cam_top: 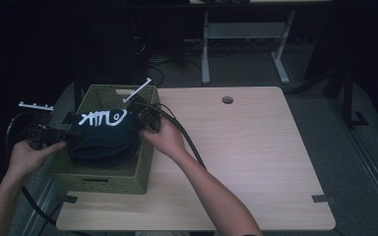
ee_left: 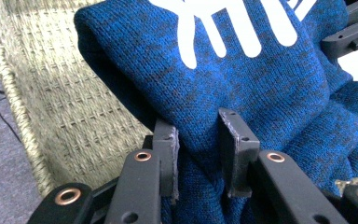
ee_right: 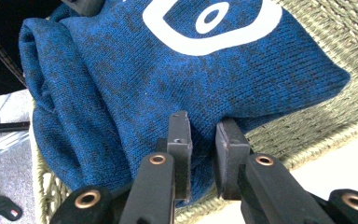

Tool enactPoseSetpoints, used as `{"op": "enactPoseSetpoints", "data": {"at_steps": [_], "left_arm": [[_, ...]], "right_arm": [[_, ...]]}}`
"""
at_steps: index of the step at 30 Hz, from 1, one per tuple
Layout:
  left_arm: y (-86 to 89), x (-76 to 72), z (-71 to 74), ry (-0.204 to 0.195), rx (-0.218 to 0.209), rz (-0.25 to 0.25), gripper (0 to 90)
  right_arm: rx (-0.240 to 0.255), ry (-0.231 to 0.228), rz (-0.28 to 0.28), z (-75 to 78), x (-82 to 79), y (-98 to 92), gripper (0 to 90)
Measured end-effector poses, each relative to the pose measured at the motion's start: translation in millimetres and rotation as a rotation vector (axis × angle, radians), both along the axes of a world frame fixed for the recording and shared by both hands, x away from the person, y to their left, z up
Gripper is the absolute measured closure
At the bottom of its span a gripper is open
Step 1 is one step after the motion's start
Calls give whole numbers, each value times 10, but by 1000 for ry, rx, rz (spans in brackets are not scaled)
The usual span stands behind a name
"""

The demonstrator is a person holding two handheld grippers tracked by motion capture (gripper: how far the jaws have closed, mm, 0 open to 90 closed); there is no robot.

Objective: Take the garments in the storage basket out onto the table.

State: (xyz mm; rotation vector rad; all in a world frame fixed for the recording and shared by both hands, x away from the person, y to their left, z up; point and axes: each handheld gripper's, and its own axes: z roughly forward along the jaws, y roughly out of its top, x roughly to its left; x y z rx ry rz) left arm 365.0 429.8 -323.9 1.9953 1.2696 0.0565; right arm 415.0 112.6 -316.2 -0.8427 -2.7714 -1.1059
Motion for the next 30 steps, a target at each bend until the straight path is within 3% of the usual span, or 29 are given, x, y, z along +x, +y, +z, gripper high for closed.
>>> {"op": "enactPoseSetpoints", "data": {"at_steps": [30], "left_arm": [[-3,164,-230,25,72,38,680]], "right_arm": [[-18,56,-35,-288,139,114,778]]}}
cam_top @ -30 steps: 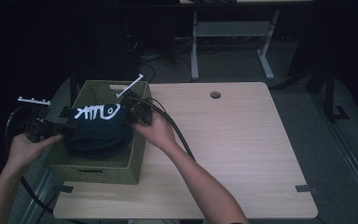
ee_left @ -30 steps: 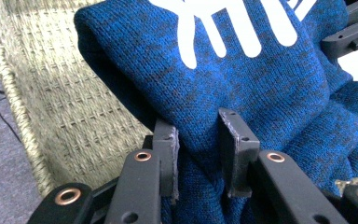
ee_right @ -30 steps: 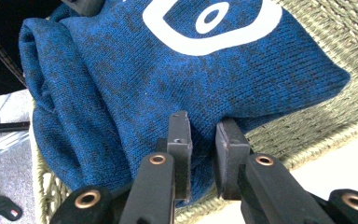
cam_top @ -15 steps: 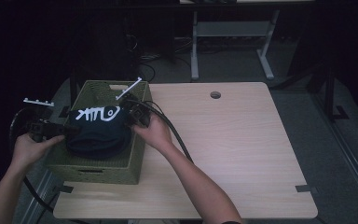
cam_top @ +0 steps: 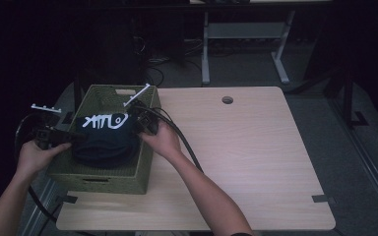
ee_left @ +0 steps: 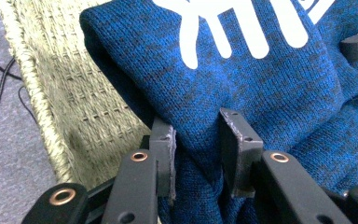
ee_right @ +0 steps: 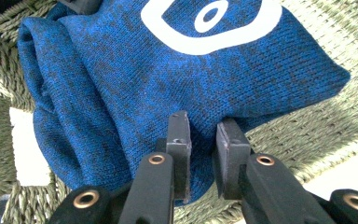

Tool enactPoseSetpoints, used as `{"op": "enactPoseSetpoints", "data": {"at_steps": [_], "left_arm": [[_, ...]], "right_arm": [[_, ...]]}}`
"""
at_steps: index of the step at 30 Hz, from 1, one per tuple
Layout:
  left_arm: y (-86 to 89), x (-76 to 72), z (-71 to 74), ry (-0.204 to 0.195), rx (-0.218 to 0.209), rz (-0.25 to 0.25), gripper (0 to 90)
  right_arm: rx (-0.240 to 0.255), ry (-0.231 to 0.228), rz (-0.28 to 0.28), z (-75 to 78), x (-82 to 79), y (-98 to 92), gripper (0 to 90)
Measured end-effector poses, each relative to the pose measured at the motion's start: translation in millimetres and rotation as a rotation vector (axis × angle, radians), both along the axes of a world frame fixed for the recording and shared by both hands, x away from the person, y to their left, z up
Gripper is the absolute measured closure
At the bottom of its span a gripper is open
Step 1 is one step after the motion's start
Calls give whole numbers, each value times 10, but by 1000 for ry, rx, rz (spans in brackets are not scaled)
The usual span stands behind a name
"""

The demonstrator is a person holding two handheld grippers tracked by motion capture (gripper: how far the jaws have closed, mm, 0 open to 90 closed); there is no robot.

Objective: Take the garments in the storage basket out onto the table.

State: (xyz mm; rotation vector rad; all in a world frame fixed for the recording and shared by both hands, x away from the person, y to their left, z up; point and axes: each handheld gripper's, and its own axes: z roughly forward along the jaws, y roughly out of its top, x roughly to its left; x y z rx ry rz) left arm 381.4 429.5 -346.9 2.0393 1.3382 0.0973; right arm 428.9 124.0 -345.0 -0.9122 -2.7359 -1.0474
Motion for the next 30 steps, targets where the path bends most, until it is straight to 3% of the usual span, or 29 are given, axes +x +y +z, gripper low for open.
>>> {"op": "enactPoseSetpoints", "data": {"at_steps": [12,15,18,25,30], "left_arm": [[-23,75,-62,16,41,7,668],[-43,100,-97,16,77,21,610],[-66,90,-111,-8,112,30,558],[-72,82,-45,-40,92,46,536],[-140,65,10,-60,29,26,537]], "right_arm": [[-13,15,-11,-69,27,27,762],[-30,3,-14,-95,36,38,711],[-53,-9,-36,-108,46,37,647],[-43,-19,-39,-83,16,6,645],[-8,-15,-44,-30,17,-82,612]]}}
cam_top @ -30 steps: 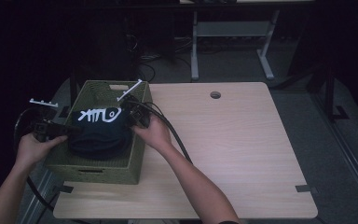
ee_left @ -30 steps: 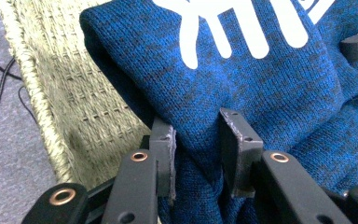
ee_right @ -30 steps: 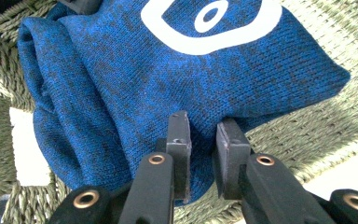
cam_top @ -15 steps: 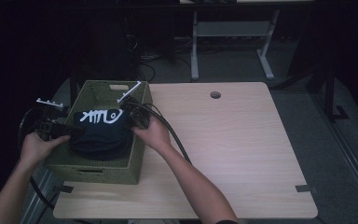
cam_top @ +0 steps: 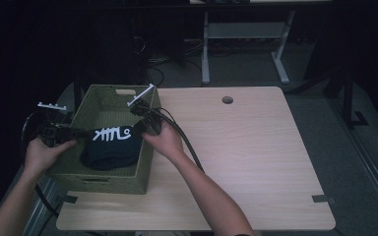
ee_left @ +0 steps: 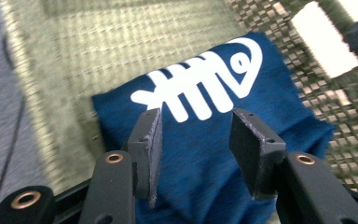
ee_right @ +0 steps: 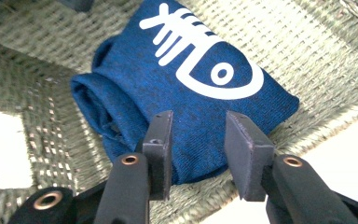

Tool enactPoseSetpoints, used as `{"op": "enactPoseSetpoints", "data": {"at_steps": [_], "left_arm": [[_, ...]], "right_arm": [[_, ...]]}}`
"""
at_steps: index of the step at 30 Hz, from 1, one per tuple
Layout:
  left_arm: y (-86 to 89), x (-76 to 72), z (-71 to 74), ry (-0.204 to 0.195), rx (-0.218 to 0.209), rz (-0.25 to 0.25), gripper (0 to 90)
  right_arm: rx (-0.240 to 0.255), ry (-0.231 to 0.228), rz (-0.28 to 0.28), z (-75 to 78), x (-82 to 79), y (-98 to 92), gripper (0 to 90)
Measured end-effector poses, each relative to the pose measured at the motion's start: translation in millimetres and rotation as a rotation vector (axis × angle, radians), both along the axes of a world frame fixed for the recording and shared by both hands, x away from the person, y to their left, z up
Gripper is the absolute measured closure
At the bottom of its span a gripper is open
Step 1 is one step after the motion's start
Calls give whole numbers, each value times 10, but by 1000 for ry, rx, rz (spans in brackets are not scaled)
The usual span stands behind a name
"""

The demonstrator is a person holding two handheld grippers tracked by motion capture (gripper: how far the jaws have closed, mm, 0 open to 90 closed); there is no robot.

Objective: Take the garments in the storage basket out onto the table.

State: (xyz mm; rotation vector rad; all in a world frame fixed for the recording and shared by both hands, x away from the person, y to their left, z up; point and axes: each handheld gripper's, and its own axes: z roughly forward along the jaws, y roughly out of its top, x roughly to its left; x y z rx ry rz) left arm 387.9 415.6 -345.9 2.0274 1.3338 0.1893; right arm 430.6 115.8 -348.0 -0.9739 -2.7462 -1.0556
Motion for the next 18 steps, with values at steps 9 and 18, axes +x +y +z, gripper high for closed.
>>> {"op": "enactPoseSetpoints", "data": {"at_steps": [9,18], "left_arm": [[-207,-51,149,-48,-62,-48,532],[-354,-112,294,-90,-107,-78,492]], "right_arm": [[74,6,-4,62,18,-224,551],[97,-8,-18,152,-9,-441,482]]}}
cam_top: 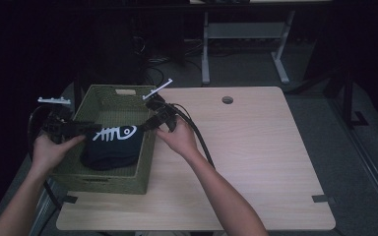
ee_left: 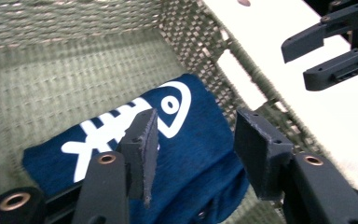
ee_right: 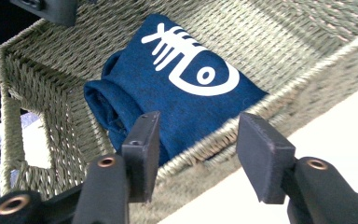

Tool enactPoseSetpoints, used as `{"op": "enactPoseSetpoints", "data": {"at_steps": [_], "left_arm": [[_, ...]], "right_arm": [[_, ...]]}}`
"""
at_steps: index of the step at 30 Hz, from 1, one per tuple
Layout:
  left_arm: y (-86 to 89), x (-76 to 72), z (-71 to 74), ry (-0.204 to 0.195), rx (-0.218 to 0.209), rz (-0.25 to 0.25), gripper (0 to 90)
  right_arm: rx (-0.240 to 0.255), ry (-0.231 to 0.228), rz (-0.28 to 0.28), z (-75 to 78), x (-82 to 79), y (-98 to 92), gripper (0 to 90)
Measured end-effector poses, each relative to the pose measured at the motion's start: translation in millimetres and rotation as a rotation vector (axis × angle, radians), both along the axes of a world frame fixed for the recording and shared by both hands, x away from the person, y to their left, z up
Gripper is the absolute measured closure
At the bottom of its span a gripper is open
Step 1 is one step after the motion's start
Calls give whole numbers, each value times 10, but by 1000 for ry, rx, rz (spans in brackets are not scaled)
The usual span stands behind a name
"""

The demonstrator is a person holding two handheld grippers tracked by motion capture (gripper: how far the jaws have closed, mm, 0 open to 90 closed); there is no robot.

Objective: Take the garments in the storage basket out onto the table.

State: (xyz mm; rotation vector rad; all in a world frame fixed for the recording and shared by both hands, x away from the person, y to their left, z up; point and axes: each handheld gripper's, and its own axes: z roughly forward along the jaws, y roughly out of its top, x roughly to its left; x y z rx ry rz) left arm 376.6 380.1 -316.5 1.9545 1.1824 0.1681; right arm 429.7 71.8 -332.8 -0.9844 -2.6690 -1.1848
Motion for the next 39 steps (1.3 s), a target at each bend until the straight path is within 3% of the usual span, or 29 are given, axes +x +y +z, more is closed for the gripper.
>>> {"op": "enactPoseSetpoints", "data": {"at_steps": [7,23,39], "left_arm": [[-134,-29,47,-21,-19,-20,436],[-265,-121,100,-39,-33,-36,383],[-620,-340,121,-39,-63,-84,361]], "right_arm": [[7,-23,-29,48,17,-253,421],[13,-17,-119,37,36,-800,363],[14,-20,-191,77,-33,-1304,340]]}}
